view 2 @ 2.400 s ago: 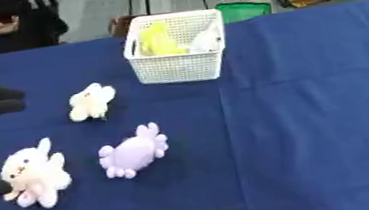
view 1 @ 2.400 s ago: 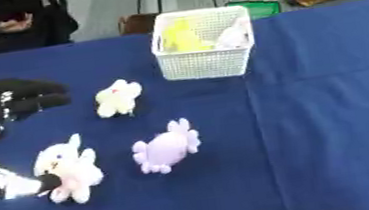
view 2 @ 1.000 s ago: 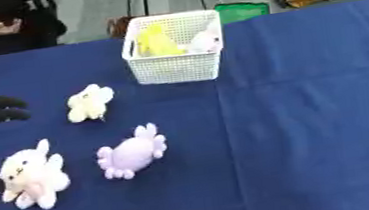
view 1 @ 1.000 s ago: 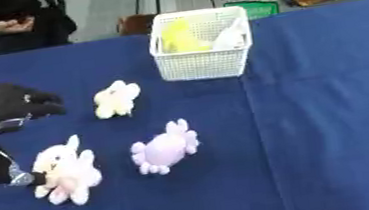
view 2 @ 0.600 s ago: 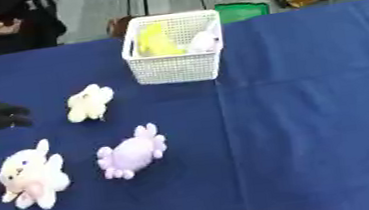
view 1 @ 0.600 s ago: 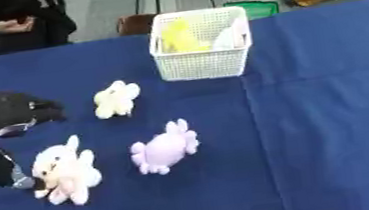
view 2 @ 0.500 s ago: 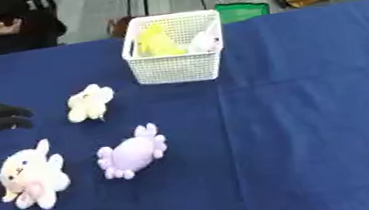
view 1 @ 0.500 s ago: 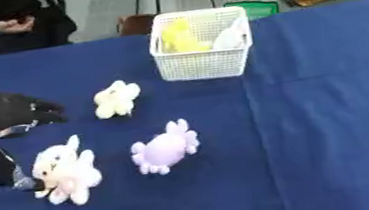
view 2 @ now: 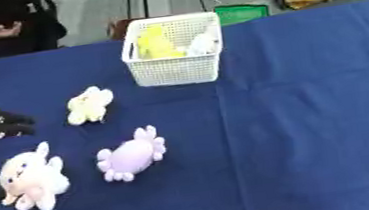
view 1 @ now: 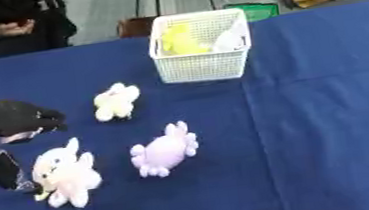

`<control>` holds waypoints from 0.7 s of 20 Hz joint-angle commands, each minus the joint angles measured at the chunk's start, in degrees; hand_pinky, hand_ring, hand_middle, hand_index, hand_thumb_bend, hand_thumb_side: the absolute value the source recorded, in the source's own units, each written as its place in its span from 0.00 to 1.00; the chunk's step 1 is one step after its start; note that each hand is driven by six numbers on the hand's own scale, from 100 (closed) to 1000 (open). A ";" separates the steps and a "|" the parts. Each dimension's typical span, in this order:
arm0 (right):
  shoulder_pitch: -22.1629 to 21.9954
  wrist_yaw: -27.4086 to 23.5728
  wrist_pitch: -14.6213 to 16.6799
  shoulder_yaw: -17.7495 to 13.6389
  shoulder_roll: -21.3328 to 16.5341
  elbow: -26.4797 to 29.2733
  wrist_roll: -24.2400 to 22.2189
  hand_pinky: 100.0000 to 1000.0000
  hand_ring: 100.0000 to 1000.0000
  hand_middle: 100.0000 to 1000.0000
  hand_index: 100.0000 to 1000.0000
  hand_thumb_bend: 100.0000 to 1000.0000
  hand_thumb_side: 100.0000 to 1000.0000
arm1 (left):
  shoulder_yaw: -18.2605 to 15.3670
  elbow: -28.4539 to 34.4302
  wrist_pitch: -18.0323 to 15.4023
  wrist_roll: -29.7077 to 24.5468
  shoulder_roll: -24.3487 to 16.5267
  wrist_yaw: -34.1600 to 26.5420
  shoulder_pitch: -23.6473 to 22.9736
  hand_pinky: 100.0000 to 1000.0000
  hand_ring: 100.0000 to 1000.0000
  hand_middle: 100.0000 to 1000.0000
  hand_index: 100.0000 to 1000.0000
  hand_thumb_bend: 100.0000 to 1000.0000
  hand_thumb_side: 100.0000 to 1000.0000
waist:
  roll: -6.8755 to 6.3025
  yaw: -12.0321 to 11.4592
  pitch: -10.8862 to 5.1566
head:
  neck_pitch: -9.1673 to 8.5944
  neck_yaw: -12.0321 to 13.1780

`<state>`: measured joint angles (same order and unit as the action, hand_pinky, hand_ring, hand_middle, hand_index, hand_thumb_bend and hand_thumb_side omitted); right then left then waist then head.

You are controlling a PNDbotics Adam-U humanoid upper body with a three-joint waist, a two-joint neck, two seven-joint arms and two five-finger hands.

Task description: Pick up objects on the table and place them in the box.

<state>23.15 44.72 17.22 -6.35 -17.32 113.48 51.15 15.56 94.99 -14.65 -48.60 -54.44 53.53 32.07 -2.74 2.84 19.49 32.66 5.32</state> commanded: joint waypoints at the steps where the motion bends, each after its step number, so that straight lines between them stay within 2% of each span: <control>1: 0.47 -0.44 1.05 -0.38 -0.53 1.11 0.81 0.71 0.65 0.54 0.77 0.00 0.88 | 0.42 -1.63 -4.39 -3.37 -0.89 0.86 1.37 0.98 0.97 1.00 1.00 0.62 0.41 | -0.07 0.14 -0.90 | -0.42 0.32; 9: 0.44 -0.99 1.34 -0.57 -0.55 1.11 0.81 0.71 0.65 0.54 0.77 0.00 0.87 | 1.82 -5.63 -5.87 -3.37 -0.23 1.54 2.82 0.98 0.97 0.99 1.00 0.64 0.39 | -0.26 0.40 -0.80 | -0.38 0.52; 14: 0.49 -1.48 1.42 -0.79 -0.54 1.11 0.81 0.71 0.65 0.53 0.76 0.00 0.86 | 2.29 -7.58 -6.05 -3.37 0.29 -0.26 3.11 0.98 0.97 0.99 1.00 0.73 0.40 | -0.32 0.56 -0.70 | -0.45 0.60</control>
<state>23.15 43.68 17.54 -6.71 -17.32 113.48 51.08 18.21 87.52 -15.90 -47.36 -52.94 53.75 34.25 -3.08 3.42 19.76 32.64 5.79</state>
